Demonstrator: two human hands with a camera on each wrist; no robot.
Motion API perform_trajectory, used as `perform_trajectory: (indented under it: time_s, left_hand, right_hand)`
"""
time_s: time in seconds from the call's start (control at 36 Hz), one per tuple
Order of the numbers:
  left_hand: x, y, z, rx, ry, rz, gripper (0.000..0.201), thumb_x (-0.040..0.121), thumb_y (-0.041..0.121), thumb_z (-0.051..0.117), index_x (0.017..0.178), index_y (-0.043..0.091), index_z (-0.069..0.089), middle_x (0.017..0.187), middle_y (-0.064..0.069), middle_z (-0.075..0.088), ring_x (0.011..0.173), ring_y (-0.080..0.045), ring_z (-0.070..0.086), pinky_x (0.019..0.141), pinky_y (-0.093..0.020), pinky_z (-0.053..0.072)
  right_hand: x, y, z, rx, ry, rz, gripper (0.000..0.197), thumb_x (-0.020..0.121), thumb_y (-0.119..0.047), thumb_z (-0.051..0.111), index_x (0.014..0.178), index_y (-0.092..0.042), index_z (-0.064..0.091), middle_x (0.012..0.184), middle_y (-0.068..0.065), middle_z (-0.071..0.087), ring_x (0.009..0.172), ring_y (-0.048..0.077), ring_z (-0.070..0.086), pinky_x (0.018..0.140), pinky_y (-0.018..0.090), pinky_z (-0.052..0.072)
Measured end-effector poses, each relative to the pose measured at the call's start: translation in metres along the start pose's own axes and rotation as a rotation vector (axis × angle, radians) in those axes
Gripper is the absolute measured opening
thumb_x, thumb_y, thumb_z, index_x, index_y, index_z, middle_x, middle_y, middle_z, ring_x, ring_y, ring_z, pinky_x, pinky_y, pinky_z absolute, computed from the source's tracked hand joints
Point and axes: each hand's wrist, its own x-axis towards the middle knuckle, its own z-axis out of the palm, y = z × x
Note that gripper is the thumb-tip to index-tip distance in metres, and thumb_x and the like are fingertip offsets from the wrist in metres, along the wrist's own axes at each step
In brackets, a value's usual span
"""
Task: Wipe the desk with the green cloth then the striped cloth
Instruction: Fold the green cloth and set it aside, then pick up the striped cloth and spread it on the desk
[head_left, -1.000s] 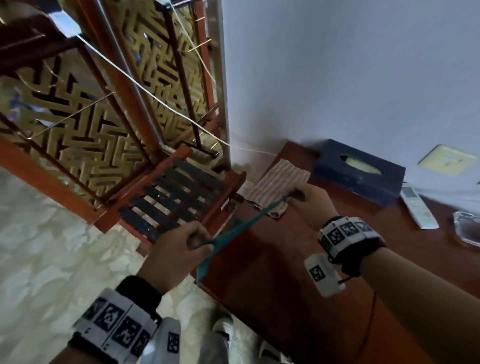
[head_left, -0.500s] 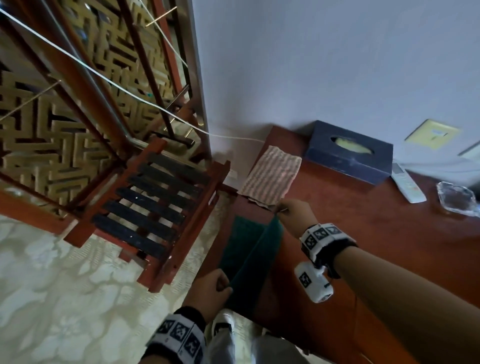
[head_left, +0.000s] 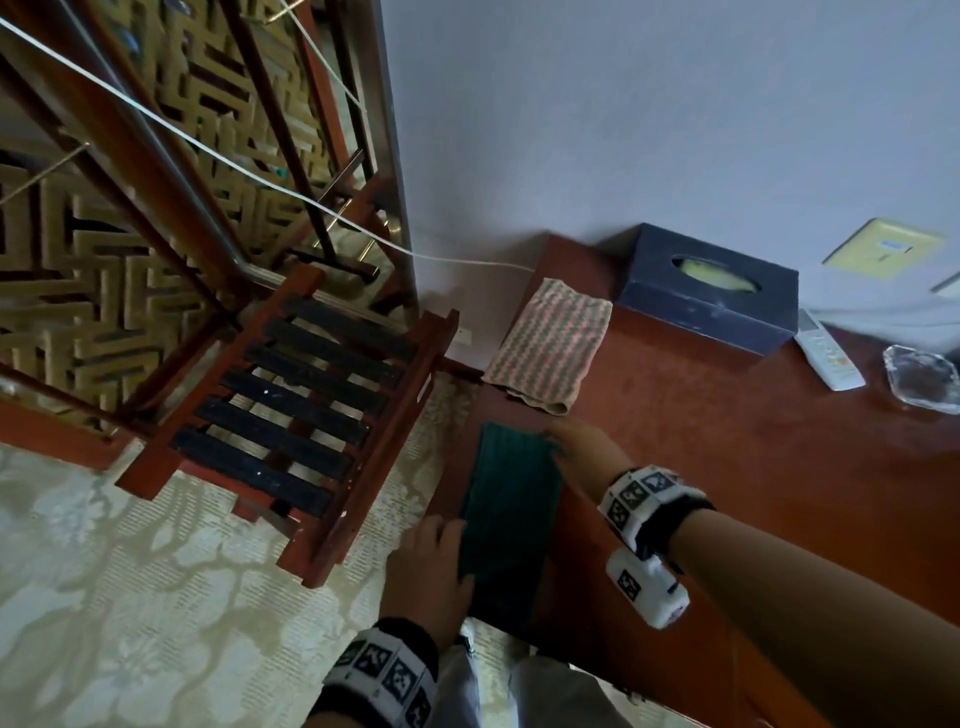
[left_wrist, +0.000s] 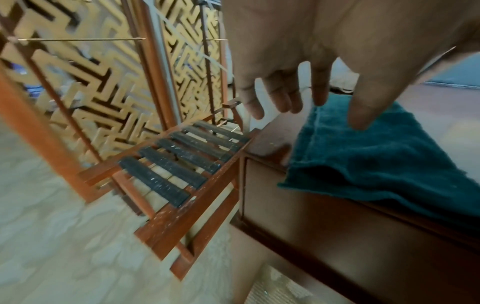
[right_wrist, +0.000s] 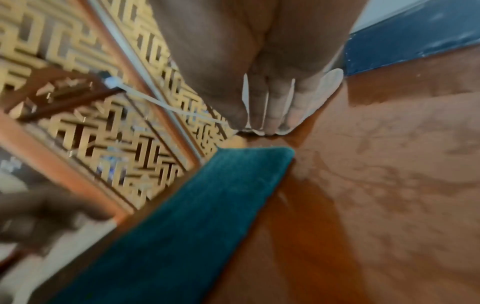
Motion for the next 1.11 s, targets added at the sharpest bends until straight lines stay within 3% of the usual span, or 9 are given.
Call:
perform_trajectory:
  time_s: [0.08, 0.17, 0.25, 0.5, 0.64, 0.78, 0.94, 1.03, 1.11]
  left_hand:
    - [0.012, 0.015, 0.002, 0.157, -0.111, 0.106, 0.061, 0.097, 0.034, 0.039, 0.15, 0.028, 0.009, 0.158, 0.006, 0.0, 0.145, -0.018, 0.0, 0.115, -0.045, 0.012]
    - [0.02, 0.02, 0.007, 0.335, -0.224, 0.106, 0.065, 0.101, 0.032, 0.032, 0.151, 0.022, -0.007, 0.158, 0.003, -0.014, 0.144, -0.02, -0.017, 0.109, -0.062, -0.008]
    - [0.024, 0.014, 0.008, 0.387, -0.255, 0.092, 0.066, 0.101, 0.028, 0.032, 0.15, 0.021, -0.013, 0.156, 0.004, -0.022, 0.142, -0.023, -0.023, 0.103, -0.065, -0.015]
    - [0.031, -0.01, -0.003, 0.354, -0.228, 0.095, 0.067, 0.1, 0.035, 0.032, 0.149, 0.029, -0.013, 0.154, 0.013, -0.024, 0.143, -0.022, -0.021, 0.103, -0.067, -0.014]
    - [0.034, -0.014, -0.008, 0.317, -0.236, 0.108, 0.07, 0.098, 0.036, 0.04, 0.15, 0.032, -0.007, 0.155, 0.014, -0.02, 0.143, -0.021, -0.02, 0.105, -0.065, -0.011]
    - [0.035, -0.011, -0.016, 0.191, -0.188, 0.1, 0.063, 0.095, 0.044, 0.044, 0.148, 0.039, 0.01, 0.158, 0.012, -0.009, 0.145, -0.017, -0.013, 0.11, -0.059, -0.008]
    - [0.04, -0.006, -0.038, 0.128, -0.086, 0.087, 0.048, 0.096, 0.054, 0.032, 0.142, 0.043, 0.028, 0.157, 0.014, 0.009, 0.145, -0.015, -0.001, 0.112, -0.054, -0.002]
    - [0.045, -0.005, -0.055, 0.085, -0.049, 0.069, 0.041, 0.099, 0.048, 0.026, 0.139, 0.043, 0.035, 0.155, 0.015, 0.017, 0.144, -0.014, 0.001, 0.113, -0.053, -0.002]
    - [0.053, 0.0, -0.076, 0.07, 0.02, 0.052, 0.043, 0.102, 0.035, 0.019, 0.144, 0.037, 0.027, 0.153, 0.017, 0.02, 0.144, -0.012, 0.006, 0.114, -0.053, 0.001]
  right_hand:
    - [-0.01, 0.01, 0.017, -0.209, -0.181, 0.015, 0.051, 0.093, -0.019, 0.053, 0.142, -0.027, 0.042, 0.156, 0.001, 0.024, 0.14, 0.024, 0.029, 0.112, 0.038, 0.03]
    - [-0.014, 0.009, 0.03, -0.261, -0.225, 0.036, 0.06, 0.093, -0.029, 0.055, 0.147, -0.033, 0.03, 0.161, -0.002, 0.004, 0.147, 0.022, 0.008, 0.117, 0.045, 0.017]
    - [-0.01, 0.004, 0.033, -0.256, -0.194, 0.049, 0.06, 0.094, -0.035, 0.052, 0.149, -0.033, 0.026, 0.161, -0.004, -0.002, 0.147, 0.02, 0.002, 0.117, 0.044, 0.013]
    - [0.005, -0.009, 0.03, -0.298, -0.207, 0.028, 0.057, 0.095, -0.041, 0.048, 0.148, -0.034, 0.027, 0.161, -0.003, 0.004, 0.146, 0.021, 0.008, 0.116, 0.045, 0.016]
    - [0.016, -0.013, 0.01, -0.307, 0.053, 0.073, 0.039, 0.094, -0.037, 0.046, 0.131, -0.026, 0.05, 0.153, 0.003, 0.025, 0.133, 0.028, 0.033, 0.105, 0.044, 0.031]
    - [0.035, -0.007, -0.009, -0.37, 0.014, 0.209, 0.04, 0.092, -0.033, 0.047, 0.131, -0.027, 0.053, 0.157, 0.003, 0.012, 0.135, 0.033, 0.019, 0.106, 0.048, 0.029]
    - [0.033, 0.001, -0.018, -0.34, 0.025, 0.251, 0.047, 0.093, -0.039, 0.045, 0.136, -0.021, 0.048, 0.14, -0.001, 0.041, 0.127, 0.026, 0.031, 0.101, 0.041, 0.032]
    - [0.024, 0.001, -0.03, -0.28, 0.077, 0.23, 0.044, 0.091, -0.031, 0.048, 0.132, -0.017, 0.052, 0.141, 0.0, 0.042, 0.127, 0.026, 0.036, 0.101, 0.04, 0.036]
    - [0.013, -0.002, -0.051, -0.127, 0.215, 0.167, 0.042, 0.093, -0.024, 0.049, 0.133, -0.01, 0.051, 0.144, 0.005, 0.041, 0.127, 0.024, 0.043, 0.106, 0.036, 0.035]
